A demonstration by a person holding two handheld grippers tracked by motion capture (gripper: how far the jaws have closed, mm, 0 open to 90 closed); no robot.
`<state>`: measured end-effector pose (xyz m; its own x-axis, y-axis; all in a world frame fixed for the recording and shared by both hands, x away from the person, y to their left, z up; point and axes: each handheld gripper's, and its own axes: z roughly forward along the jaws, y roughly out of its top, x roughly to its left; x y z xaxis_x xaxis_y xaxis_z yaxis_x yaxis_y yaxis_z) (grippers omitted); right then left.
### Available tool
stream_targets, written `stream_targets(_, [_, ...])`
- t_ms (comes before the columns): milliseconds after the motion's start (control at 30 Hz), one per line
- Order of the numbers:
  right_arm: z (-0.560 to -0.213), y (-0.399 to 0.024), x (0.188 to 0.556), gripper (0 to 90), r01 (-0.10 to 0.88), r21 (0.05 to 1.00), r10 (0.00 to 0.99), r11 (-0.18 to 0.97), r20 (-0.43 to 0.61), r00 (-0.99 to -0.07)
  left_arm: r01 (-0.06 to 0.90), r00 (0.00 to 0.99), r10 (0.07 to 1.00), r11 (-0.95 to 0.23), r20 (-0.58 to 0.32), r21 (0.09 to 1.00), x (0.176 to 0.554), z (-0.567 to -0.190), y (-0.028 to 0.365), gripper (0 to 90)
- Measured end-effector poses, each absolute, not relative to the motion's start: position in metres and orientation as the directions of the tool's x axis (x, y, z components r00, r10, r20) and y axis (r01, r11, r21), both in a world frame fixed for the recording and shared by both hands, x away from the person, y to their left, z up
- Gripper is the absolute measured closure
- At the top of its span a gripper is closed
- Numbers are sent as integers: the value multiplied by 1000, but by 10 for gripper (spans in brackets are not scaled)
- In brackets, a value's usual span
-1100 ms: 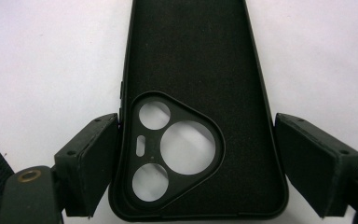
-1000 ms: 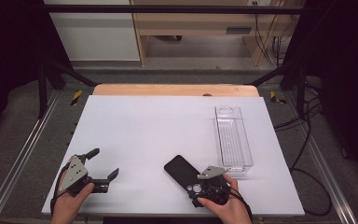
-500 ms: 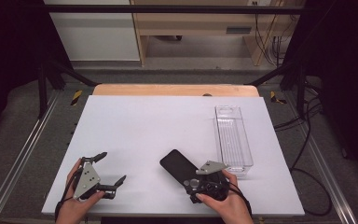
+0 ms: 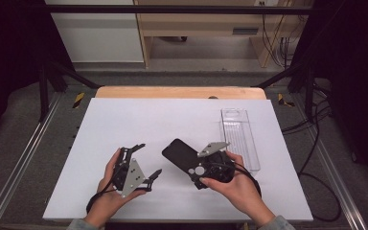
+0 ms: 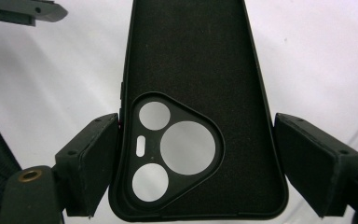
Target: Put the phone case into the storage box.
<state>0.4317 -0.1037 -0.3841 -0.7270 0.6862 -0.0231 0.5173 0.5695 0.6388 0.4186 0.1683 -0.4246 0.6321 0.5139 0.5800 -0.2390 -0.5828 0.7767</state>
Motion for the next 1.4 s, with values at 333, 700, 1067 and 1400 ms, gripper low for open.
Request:
stream_targets(333, [-375, -88, 444, 172, 498, 611, 658, 616, -51, -751, -232, 599, 524, -610, 605, 758, 407, -435, 171, 98])
stream_targets(700, [-377, -73, 439, 172, 482, 600, 621, 638, -31, -783, -260, 565, 478, -671, 673, 695, 397, -443, 164, 131])
stream_targets(1067, [-360, -68, 435, 171, 450, 605, 596, 656, -50, -801, -307, 497, 482, -680, 721, 666, 388, -442, 157, 192])
stream_targets(1400, [-361, -54, 431, 171, 440, 582, 561, 684, -35, -827, -344, 488, 425, -709, 762, 616, 386, -444, 154, 291])
